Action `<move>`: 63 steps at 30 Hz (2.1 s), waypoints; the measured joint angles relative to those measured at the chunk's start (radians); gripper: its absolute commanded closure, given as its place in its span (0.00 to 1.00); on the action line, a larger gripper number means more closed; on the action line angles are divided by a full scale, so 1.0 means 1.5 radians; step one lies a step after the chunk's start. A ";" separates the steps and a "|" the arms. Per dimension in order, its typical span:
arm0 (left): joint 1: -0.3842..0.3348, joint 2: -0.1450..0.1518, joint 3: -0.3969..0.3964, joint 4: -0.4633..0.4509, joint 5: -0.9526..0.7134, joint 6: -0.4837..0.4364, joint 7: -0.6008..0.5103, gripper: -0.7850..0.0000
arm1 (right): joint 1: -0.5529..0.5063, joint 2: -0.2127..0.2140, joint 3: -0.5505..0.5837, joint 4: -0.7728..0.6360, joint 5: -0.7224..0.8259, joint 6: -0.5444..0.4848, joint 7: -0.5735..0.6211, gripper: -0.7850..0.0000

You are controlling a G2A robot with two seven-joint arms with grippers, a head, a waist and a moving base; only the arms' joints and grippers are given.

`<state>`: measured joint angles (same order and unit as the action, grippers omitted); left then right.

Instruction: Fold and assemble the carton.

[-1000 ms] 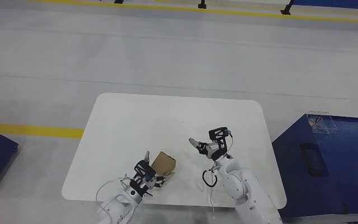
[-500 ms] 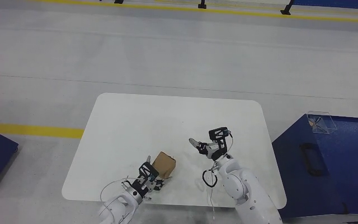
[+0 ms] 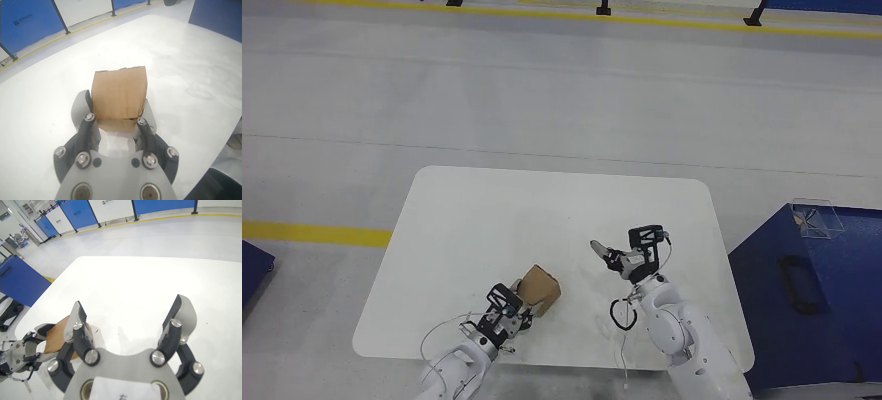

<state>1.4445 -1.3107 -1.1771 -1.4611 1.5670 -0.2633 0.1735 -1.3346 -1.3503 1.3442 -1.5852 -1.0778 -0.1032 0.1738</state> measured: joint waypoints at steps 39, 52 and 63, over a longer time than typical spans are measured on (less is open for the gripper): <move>0.004 -0.016 -0.057 -0.110 -0.755 0.174 -0.341 0.27 | -0.024 0.010 0.062 -0.023 0.072 0.002 0.021 0.00; 0.018 -0.025 0.102 -0.123 -0.283 0.174 -0.093 1.00 | -0.024 0.010 0.062 -0.023 0.072 0.002 0.021 0.00; -0.026 -0.039 0.128 -0.066 -0.279 0.233 -0.126 1.00 | -0.024 0.010 0.062 -0.023 0.072 0.002 0.021 0.00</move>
<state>1.4056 -1.3688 -0.9858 -1.5604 1.1486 0.0863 -0.0156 -1.3702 -1.3350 1.4365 -1.6201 -0.9697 -0.1008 0.2058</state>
